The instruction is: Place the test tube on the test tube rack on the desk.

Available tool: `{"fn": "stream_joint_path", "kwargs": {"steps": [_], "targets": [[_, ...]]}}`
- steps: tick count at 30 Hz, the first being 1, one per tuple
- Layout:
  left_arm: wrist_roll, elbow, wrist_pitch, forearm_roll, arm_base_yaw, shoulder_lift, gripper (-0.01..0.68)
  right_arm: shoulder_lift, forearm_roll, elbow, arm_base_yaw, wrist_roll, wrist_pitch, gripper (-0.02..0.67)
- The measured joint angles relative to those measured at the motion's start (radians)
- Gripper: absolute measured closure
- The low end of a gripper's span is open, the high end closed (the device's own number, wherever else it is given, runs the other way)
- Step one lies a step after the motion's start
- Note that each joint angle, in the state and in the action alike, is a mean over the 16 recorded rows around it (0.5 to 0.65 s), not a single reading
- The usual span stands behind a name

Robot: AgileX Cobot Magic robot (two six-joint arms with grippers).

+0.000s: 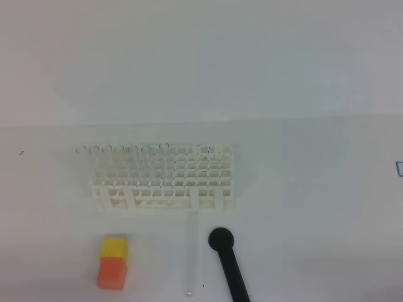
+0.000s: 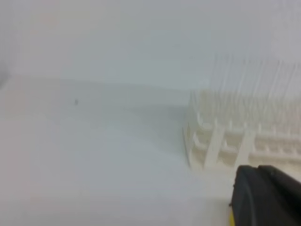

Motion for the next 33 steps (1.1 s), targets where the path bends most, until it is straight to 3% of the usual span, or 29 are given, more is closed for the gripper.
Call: {"fn": "stream_joint_path", "kwargs": {"steps": [10,23,28,33], "targets": [[-0.003,0.000,-0.299,0.000,0.000,0.000,0.674,0.000,0.000,0.004,0.000,0.000,-0.340,0.650],[-0.096,-0.001,-0.424,-0.032,0.000,0.000,0.674,0.000,0.000,0.004,0.000,0.002,-0.523,0.650],[-0.164,-0.051,-0.387,-0.021,0.000,0.001,0.674,0.000,-0.005,-0.016,0.000,0.002,-0.505,0.650],[-0.219,-0.190,-0.231,0.003,0.000,0.036,0.674,0.006,-0.026,-0.087,0.000,0.002,-0.425,0.650]]}}
